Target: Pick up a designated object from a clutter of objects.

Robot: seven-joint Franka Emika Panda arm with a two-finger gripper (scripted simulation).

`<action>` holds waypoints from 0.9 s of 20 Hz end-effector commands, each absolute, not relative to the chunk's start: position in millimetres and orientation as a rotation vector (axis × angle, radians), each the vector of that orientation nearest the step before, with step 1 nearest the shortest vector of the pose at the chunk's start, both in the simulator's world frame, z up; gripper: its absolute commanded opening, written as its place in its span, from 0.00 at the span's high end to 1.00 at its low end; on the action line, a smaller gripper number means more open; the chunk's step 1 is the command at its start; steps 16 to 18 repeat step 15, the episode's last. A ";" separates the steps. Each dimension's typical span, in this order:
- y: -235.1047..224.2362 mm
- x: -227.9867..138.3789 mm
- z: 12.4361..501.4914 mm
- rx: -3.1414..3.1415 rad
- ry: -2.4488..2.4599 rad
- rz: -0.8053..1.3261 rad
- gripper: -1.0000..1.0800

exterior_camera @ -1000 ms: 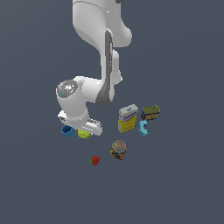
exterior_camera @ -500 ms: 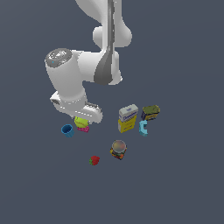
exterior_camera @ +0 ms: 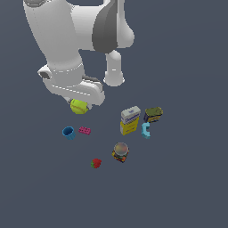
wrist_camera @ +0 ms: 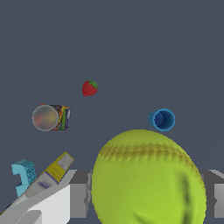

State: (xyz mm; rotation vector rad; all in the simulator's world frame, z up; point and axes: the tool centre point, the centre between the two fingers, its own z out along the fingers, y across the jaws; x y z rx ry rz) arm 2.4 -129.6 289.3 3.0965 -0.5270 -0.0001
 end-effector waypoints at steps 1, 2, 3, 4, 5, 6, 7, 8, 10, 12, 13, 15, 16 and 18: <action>-128.1 1.3 311.7 3.096 -0.527 0.000 1.00; -127.6 1.2 319.0 3.096 -0.527 0.000 1.00; -127.2 1.1 325.7 3.096 -0.527 0.000 1.00; -126.5 1.1 331.9 3.097 -0.526 0.000 1.00; -126.1 1.1 337.5 3.097 -0.526 0.000 1.00; -125.8 1.1 342.6 3.097 -0.526 0.000 1.00; -125.5 1.1 347.1 3.097 -0.526 0.000 1.00; -125.2 1.2 351.0 3.097 -0.526 0.000 1.00; -124.9 1.5 357.1 3.097 -0.526 0.000 1.00; -124.6 2.0 360.9 3.097 -0.525 0.000 1.00; -124.6 2.2 362.1 3.097 -0.525 0.000 1.00; -124.6 2.4 362.9 3.097 -0.525 0.000 1.00; -124.6 2.4 362.9 3.097 -0.525 0.000 1.00; -124.6 2.4 362.9 3.097 -0.525 0.000 1.00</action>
